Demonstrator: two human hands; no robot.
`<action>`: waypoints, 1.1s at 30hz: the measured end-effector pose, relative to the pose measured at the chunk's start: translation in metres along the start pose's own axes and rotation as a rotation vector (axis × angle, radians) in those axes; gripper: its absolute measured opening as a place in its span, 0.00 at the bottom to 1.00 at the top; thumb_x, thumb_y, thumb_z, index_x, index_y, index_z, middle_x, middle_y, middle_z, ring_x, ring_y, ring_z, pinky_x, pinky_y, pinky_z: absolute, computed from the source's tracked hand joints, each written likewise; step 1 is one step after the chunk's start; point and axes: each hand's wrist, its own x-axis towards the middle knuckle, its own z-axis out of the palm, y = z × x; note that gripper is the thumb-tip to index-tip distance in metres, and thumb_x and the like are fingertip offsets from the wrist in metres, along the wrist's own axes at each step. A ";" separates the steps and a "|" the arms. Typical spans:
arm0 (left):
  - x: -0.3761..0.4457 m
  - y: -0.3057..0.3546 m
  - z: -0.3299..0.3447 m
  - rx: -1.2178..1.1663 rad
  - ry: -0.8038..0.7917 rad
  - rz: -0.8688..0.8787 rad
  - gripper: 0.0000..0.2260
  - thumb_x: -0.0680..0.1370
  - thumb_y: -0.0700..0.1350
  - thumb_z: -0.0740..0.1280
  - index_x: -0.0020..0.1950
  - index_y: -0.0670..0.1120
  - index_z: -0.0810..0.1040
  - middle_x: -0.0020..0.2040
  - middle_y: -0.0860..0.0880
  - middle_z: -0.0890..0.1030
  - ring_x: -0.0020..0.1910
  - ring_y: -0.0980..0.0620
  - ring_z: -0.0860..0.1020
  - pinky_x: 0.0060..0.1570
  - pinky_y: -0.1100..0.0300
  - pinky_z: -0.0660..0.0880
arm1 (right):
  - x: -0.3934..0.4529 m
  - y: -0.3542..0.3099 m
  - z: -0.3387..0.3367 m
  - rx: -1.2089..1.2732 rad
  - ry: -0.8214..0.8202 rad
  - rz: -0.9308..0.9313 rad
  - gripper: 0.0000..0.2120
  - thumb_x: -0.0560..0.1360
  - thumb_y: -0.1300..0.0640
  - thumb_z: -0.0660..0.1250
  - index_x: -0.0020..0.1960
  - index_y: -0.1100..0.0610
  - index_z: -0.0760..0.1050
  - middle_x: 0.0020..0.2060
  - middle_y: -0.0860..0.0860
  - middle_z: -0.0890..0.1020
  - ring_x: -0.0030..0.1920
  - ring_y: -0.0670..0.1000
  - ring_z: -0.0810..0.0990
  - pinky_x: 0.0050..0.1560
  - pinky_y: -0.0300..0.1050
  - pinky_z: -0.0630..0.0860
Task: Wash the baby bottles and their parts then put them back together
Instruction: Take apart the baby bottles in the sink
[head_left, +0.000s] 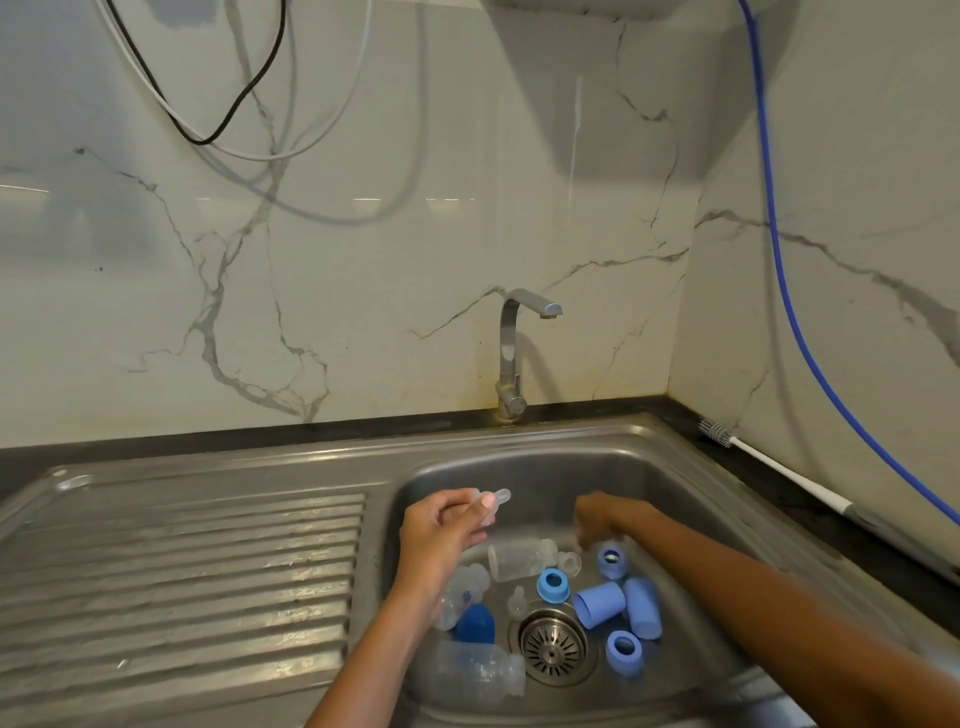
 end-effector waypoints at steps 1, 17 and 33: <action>0.000 0.001 0.000 -0.002 0.004 -0.004 0.11 0.73 0.41 0.72 0.54 0.40 0.79 0.46 0.44 0.85 0.46 0.51 0.84 0.44 0.62 0.80 | -0.005 -0.006 -0.006 0.069 0.023 -0.050 0.14 0.77 0.56 0.66 0.57 0.65 0.78 0.47 0.60 0.81 0.41 0.52 0.78 0.44 0.42 0.76; -0.005 0.004 -0.002 0.058 0.106 -0.061 0.12 0.76 0.42 0.69 0.59 0.40 0.79 0.51 0.43 0.83 0.51 0.48 0.81 0.53 0.54 0.78 | -0.098 -0.081 0.007 1.430 0.100 -0.340 0.16 0.75 0.59 0.71 0.62 0.55 0.75 0.52 0.53 0.84 0.50 0.48 0.84 0.46 0.42 0.81; -0.014 0.009 0.000 0.152 -0.080 -0.065 0.14 0.79 0.53 0.63 0.51 0.45 0.82 0.47 0.45 0.85 0.47 0.50 0.83 0.48 0.58 0.80 | -0.094 -0.077 0.009 1.587 0.090 -0.328 0.09 0.70 0.62 0.74 0.50 0.58 0.81 0.47 0.54 0.86 0.49 0.50 0.85 0.44 0.39 0.80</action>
